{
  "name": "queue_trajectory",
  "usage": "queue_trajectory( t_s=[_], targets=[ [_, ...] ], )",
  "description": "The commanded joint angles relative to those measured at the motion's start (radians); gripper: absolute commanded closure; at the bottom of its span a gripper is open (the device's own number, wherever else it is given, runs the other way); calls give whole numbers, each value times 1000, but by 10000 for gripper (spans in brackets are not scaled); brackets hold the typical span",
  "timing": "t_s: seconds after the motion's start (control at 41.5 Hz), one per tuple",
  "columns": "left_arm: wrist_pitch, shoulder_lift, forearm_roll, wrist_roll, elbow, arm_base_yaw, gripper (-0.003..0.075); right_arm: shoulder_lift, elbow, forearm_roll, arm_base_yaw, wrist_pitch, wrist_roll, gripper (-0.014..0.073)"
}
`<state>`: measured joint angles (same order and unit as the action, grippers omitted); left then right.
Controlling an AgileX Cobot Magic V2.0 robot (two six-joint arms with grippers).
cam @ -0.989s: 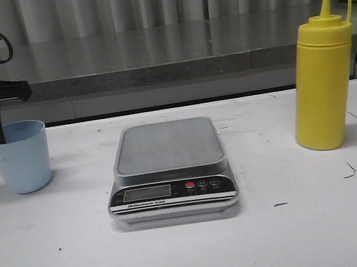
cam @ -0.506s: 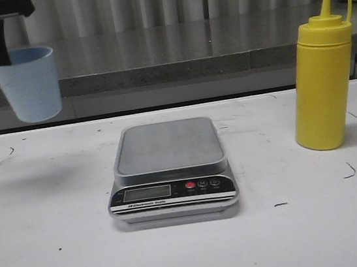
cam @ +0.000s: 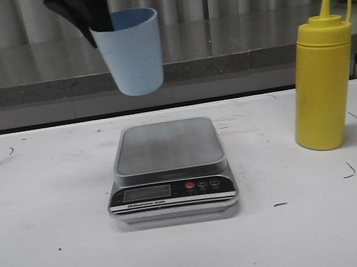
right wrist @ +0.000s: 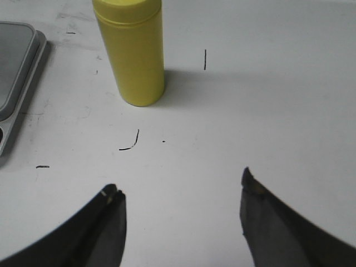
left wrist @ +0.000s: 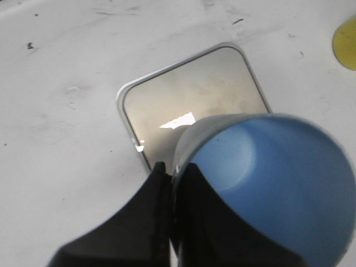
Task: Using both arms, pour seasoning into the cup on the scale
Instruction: 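Lift the blue cup with the left gripper and carry it over the scale, then set the blue cup on the scale, open the left gripper, withdraw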
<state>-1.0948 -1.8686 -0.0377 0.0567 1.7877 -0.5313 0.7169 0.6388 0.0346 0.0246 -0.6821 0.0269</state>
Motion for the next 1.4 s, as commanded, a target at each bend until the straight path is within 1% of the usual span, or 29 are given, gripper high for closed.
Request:
queue_trajectory(
  t_s=[0.0, 0.265, 0.362, 0.603, 0.892, 0.989, 1.061, 1.109, 1.134, 1.23, 1.302, 1.375],
  targets=[
    [63, 17, -7, 0, 33, -32, 740, 0, 29, -11, -6, 61, 2, 125],
    [130, -70, -1, 0, 33, -47, 740, 0, 29, -11, -6, 61, 2, 125],
    [152, -99, 38, 0, 33, -47, 740, 0, 29, -11, -6, 61, 2, 125],
    [198, -126, 55, 0, 32, -36, 740, 0, 29, -11, -6, 61, 2, 125],
    [174, -126, 46, 0, 32, -29, 734, 0, 29, -11, -6, 61, 2, 125],
    [174, -126, 32, 0, 32, -29, 670, 0, 29, -11, -6, 61, 2, 125],
    [174, -126, 28, 0, 32, -29, 583, 0, 29, -11, -6, 61, 2, 125],
    [169, -126, 28, 0, 32, -29, 510, 0, 29, -11, -6, 61, 2, 125],
    [169, -126, 28, 0, 32, -9, 465, 0, 29, -11, -6, 61, 2, 125],
    [169, -124, 26, 0, 32, -9, 331, 0, 29, -11, -6, 61, 2, 125],
    [167, -111, 17, 0, 36, -9, 273, 0, 29, -11, -6, 61, 2, 125],
    [163, -90, 12, 0, 35, -9, 269, 0, 29, -11, -6, 61, 2, 125]
  ],
)
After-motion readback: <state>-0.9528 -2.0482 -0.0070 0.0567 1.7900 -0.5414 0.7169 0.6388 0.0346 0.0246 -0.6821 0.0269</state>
